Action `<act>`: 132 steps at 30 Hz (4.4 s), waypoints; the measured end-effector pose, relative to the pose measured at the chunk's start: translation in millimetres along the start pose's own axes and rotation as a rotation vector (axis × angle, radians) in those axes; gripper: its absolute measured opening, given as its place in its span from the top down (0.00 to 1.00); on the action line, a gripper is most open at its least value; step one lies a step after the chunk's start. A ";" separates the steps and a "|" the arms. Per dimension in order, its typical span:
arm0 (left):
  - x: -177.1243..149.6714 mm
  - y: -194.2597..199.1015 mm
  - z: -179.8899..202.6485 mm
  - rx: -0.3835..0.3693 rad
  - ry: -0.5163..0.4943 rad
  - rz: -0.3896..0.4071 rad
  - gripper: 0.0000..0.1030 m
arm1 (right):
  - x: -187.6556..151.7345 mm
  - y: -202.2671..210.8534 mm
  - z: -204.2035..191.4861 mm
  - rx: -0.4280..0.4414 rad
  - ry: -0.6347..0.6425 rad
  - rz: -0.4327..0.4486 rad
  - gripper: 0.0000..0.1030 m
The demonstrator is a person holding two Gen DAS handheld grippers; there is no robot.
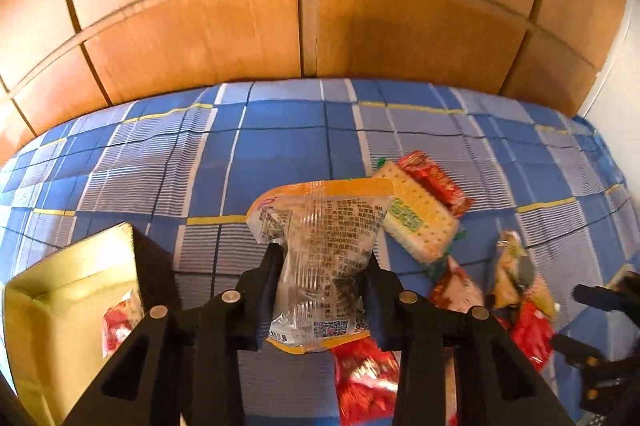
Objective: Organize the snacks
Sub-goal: 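Return both tools to the snack pile and grasp the clear bag with the left tool, then place the clear bag in the tray while the right tool grasps the yellow bar, then carry the yellow bar with the right tool and release it into the tray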
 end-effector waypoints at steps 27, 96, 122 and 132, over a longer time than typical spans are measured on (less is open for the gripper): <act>-101.0 112.9 -25.0 -0.075 0.078 0.077 0.63 | 0.8 2.3 34.9 0.106 -0.225 0.054 0.52; -82.5 14.4 -212.1 0.173 0.514 -0.093 0.67 | -10.2 -35.8 47.0 -0.035 -0.237 0.033 0.63; -144.6 99.6 -156.1 0.251 0.394 0.042 0.54 | -14.6 -33.0 39.3 -0.092 -0.231 0.091 0.63; -158.3 106.0 -155.9 0.269 0.396 0.035 0.50 | -16.1 -32.1 36.5 -0.116 -0.241 0.119 0.63</act>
Point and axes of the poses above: each gripper's, at about its wrist camera, not at the fingertips, and y roughly against the way its jaws point, z to its right, x to its top, the point moved 2 cm from there along -y, roughly the way its jaws point, and after that the axes turned 11 degrees about x, right-handed, at the moved point
